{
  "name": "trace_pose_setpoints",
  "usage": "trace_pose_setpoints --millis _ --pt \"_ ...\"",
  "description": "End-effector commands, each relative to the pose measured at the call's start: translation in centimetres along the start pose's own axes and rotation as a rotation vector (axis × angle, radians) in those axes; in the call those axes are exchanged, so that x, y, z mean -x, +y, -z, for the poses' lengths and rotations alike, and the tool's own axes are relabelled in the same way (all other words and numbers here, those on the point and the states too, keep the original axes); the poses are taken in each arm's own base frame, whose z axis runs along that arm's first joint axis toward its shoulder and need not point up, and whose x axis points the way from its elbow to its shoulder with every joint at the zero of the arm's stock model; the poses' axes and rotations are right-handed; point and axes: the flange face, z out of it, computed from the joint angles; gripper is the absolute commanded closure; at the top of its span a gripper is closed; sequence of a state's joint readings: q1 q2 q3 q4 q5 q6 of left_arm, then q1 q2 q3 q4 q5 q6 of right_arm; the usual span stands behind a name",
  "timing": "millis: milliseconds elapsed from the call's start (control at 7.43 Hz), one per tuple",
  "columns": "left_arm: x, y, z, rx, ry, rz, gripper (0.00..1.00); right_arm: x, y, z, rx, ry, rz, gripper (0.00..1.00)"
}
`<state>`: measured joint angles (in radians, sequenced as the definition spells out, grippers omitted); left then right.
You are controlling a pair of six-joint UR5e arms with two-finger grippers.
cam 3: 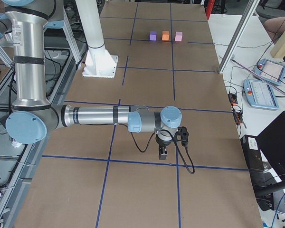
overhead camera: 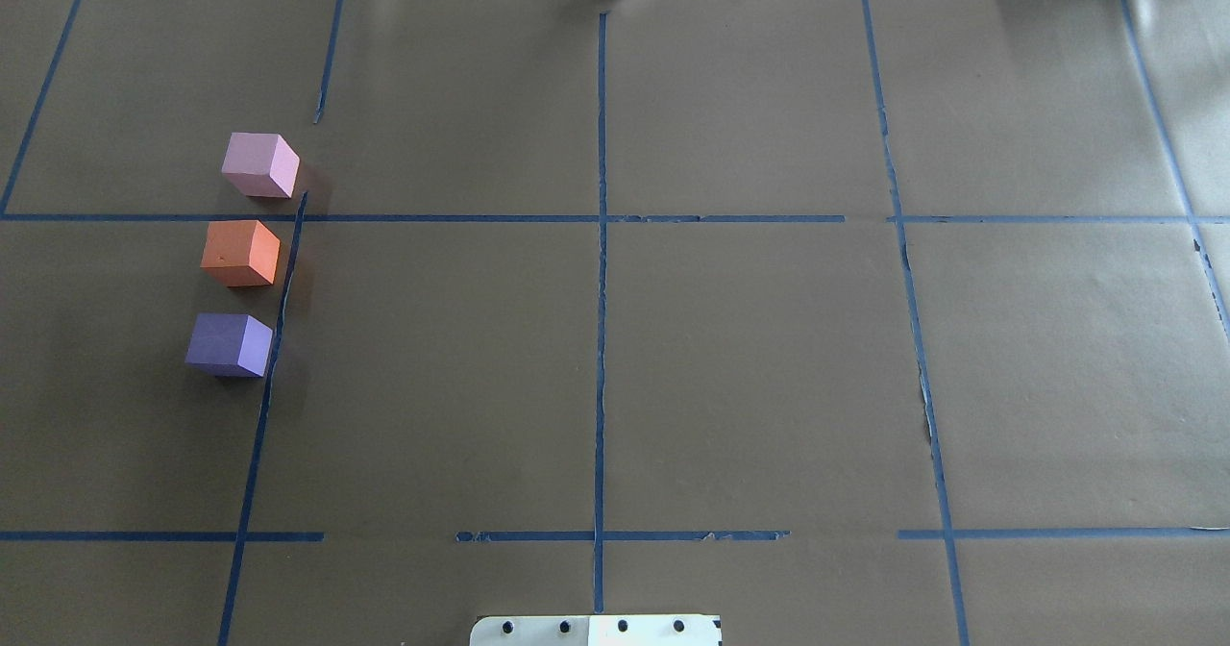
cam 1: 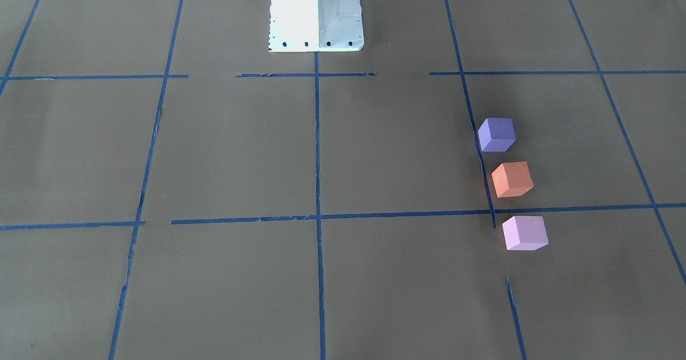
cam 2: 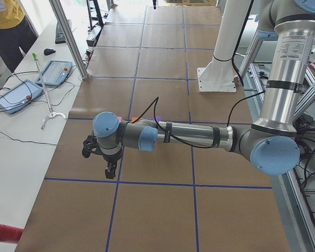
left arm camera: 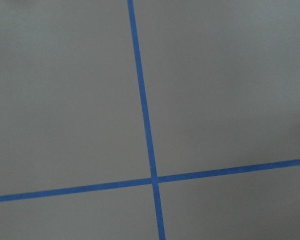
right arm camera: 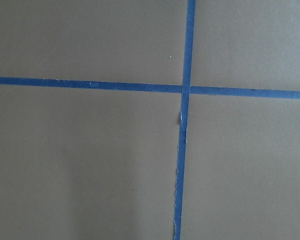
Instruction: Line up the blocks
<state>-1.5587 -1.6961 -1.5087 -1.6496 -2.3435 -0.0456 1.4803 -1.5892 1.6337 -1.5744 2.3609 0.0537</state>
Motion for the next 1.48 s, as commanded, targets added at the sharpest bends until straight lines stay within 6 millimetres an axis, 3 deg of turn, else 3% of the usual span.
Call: trace_pose_setpoints --millis 0,135,269,404,1346 --pt "1.4 1.5 -1.0 0.025 -0.006 0.025 0.01 0.0 0.0 0.0 0.000 0.000 0.000 0.00" --pt "2.7 3.6 -2.1 0.048 -0.025 0.047 0.00 0.0 0.0 0.0 0.000 0.000 0.000 0.00" --pt "2.5 3.9 -1.5 0.037 -0.063 0.037 0.00 0.0 0.0 0.0 0.001 0.000 -0.001 0.00" --pt "1.2 3.7 -0.2 0.013 -0.062 0.016 0.00 0.0 0.0 0.0 0.000 0.000 0.000 0.00" --pt "1.1 3.3 -0.2 0.007 -0.063 0.007 0.00 0.0 0.0 0.0 0.001 0.000 -0.001 0.00"
